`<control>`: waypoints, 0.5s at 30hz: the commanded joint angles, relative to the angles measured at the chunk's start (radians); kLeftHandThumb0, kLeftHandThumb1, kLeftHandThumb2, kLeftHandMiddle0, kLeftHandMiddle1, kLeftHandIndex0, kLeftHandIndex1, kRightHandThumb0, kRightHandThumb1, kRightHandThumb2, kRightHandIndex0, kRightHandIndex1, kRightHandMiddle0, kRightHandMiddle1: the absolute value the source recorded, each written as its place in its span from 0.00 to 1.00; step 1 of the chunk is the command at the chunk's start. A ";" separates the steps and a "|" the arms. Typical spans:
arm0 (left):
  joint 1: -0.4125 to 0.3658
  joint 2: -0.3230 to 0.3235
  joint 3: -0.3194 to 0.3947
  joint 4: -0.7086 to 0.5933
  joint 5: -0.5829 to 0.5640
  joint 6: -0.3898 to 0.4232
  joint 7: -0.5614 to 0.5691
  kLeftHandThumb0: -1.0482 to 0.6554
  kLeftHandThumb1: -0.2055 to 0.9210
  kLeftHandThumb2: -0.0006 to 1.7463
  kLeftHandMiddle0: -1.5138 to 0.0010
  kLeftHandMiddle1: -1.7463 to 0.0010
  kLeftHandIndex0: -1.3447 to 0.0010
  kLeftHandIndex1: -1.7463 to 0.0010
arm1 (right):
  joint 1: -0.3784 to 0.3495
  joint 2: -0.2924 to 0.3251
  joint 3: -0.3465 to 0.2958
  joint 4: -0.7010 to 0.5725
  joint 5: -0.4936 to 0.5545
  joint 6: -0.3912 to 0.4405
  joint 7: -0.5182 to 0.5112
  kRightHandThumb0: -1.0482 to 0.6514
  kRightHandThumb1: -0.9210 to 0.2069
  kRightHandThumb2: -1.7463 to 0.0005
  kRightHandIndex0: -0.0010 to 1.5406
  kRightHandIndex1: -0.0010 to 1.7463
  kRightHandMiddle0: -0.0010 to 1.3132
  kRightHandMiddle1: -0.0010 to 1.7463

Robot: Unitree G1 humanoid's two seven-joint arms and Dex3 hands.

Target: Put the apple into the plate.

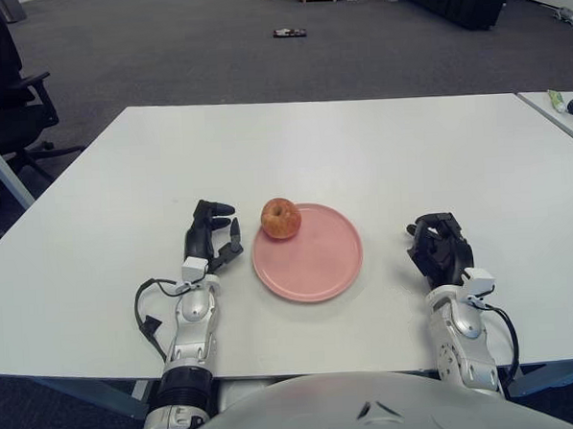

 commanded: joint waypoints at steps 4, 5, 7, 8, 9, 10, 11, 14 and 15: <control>0.011 0.002 0.005 0.008 0.009 0.011 0.016 0.38 0.73 0.55 0.57 0.08 0.71 0.00 | -0.018 0.021 0.002 0.000 -0.004 0.000 -0.007 0.39 0.21 0.51 0.34 0.78 0.26 1.00; 0.011 0.002 0.005 0.007 0.009 0.012 0.017 0.38 0.73 0.55 0.57 0.07 0.71 0.00 | -0.018 0.021 0.002 0.000 -0.006 0.000 -0.008 0.39 0.21 0.51 0.34 0.78 0.26 1.00; 0.012 0.001 0.005 0.005 0.006 0.016 0.016 0.38 0.73 0.54 0.56 0.07 0.71 0.00 | -0.018 0.021 0.003 0.000 -0.008 -0.002 -0.008 0.39 0.21 0.51 0.34 0.78 0.26 1.00; 0.012 0.001 0.006 0.004 0.004 0.019 0.015 0.38 0.73 0.54 0.56 0.07 0.71 0.00 | -0.019 0.021 0.004 0.000 -0.008 -0.003 -0.008 0.39 0.21 0.51 0.34 0.78 0.26 1.00; 0.012 0.001 0.007 0.002 0.002 0.021 0.014 0.38 0.73 0.54 0.56 0.07 0.71 0.00 | -0.019 0.021 0.004 0.000 -0.009 -0.003 -0.008 0.39 0.21 0.51 0.34 0.78 0.25 1.00; 0.013 0.001 0.007 0.001 0.000 0.022 0.013 0.38 0.73 0.54 0.57 0.07 0.71 0.00 | -0.019 0.021 0.005 0.000 -0.009 -0.003 -0.007 0.39 0.21 0.51 0.34 0.78 0.25 1.00; 0.013 0.001 0.008 0.001 -0.001 0.023 0.012 0.38 0.73 0.54 0.57 0.07 0.71 0.00 | -0.019 0.021 0.005 0.000 -0.009 -0.003 -0.007 0.39 0.21 0.51 0.35 0.78 0.25 1.00; 0.014 0.002 0.009 -0.003 -0.005 0.026 0.010 0.38 0.73 0.54 0.57 0.08 0.71 0.00 | -0.019 0.020 0.006 -0.001 -0.009 -0.001 -0.007 0.39 0.21 0.51 0.35 0.78 0.26 1.00; 0.014 0.002 0.009 -0.004 -0.006 0.027 0.009 0.38 0.73 0.54 0.57 0.08 0.71 0.00 | -0.019 0.020 0.007 -0.001 -0.010 0.000 -0.007 0.39 0.21 0.51 0.35 0.78 0.26 1.00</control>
